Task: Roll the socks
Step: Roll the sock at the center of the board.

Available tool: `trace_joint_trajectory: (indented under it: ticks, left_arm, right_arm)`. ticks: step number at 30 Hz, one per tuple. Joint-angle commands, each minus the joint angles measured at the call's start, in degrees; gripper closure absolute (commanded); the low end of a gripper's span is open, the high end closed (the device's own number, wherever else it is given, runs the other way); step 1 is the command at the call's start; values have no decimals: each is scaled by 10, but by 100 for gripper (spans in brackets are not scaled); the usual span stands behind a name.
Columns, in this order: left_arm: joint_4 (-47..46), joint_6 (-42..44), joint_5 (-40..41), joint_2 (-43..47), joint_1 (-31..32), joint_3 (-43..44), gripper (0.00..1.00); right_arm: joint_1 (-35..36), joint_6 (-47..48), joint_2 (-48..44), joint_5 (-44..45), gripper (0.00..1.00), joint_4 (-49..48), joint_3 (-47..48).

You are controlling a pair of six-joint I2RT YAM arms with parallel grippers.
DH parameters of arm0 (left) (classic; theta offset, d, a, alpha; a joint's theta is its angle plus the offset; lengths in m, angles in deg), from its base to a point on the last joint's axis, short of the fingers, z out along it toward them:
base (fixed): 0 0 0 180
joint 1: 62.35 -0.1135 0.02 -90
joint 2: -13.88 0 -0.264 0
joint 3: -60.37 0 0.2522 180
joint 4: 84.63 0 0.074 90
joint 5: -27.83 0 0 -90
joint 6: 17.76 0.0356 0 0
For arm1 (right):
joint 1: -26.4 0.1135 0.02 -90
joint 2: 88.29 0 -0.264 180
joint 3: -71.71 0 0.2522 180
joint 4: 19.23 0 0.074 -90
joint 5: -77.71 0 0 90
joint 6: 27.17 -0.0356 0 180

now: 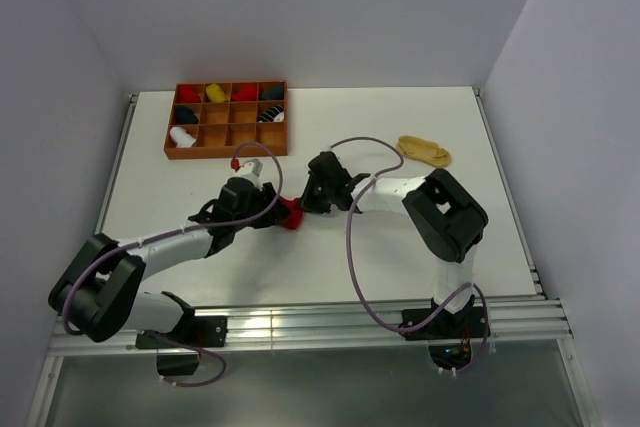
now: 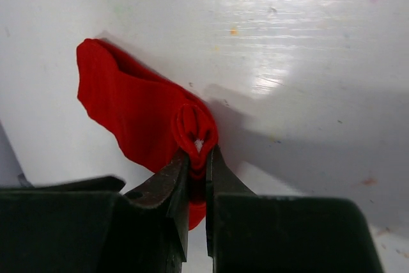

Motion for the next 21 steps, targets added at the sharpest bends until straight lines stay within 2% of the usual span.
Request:
trace_joint_trajectory:
  ticks: [1,6,9,12,21]
  left_arm:
    - [33,76,137,40,73,27,48]
    - [27,143,233,22,174,47,44]
    - [32,166,289,-15,212,70,44]
    - [36,179,336,-53,239,91,43]
    - [65,186,366,-124,265,116,48]
  right_arm:
    - [-1,17,-26,60,100,103,21]
    - [-1,9,-26,46,100,134,28]
    - [-1,7,-19,32,100,141,37]
    - [-1,4,-14,22,100,142,41]
    - [-1,-1,-13,15,100,147,45]
